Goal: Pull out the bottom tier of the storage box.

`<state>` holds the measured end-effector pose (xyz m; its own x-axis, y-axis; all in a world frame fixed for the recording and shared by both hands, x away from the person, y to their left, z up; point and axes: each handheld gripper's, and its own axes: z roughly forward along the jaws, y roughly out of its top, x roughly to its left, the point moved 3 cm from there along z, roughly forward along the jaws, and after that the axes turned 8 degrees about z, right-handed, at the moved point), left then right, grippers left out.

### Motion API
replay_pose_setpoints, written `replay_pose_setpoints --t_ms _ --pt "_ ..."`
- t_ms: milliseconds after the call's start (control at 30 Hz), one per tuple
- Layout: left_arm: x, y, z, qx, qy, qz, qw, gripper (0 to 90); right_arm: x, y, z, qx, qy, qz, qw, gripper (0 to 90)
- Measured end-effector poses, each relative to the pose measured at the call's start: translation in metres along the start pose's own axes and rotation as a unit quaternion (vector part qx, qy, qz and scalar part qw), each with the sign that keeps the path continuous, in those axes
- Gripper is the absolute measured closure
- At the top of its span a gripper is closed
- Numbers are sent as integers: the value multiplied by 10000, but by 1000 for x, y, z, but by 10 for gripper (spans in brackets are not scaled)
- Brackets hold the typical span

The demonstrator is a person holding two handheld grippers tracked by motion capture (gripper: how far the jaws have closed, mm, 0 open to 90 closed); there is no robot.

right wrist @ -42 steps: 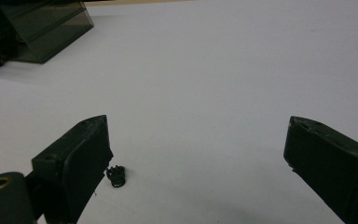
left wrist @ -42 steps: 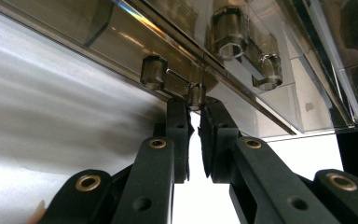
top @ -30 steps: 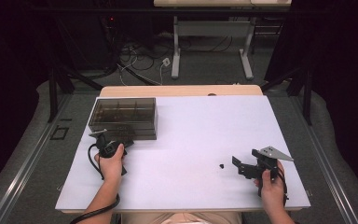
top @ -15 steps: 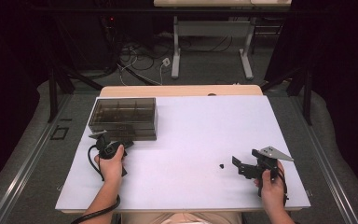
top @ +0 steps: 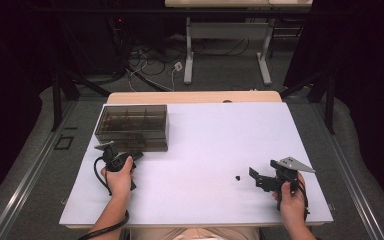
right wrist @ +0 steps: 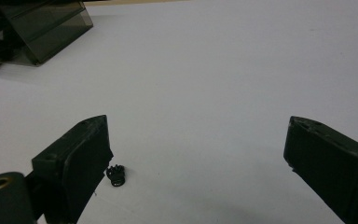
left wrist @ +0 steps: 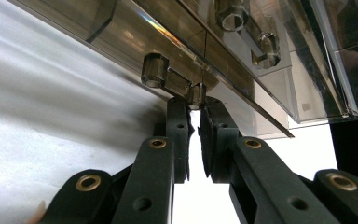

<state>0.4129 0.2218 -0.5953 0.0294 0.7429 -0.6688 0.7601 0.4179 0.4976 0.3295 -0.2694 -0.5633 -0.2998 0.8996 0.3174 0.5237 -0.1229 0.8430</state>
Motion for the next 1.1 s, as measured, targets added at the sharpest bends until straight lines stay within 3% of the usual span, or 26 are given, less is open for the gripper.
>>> replay_pose_setpoints --t_ms 1100 --pt "0 -5 -3 -65 13 -69 10000 824 0 0 0 3 -5 7 10000 69"
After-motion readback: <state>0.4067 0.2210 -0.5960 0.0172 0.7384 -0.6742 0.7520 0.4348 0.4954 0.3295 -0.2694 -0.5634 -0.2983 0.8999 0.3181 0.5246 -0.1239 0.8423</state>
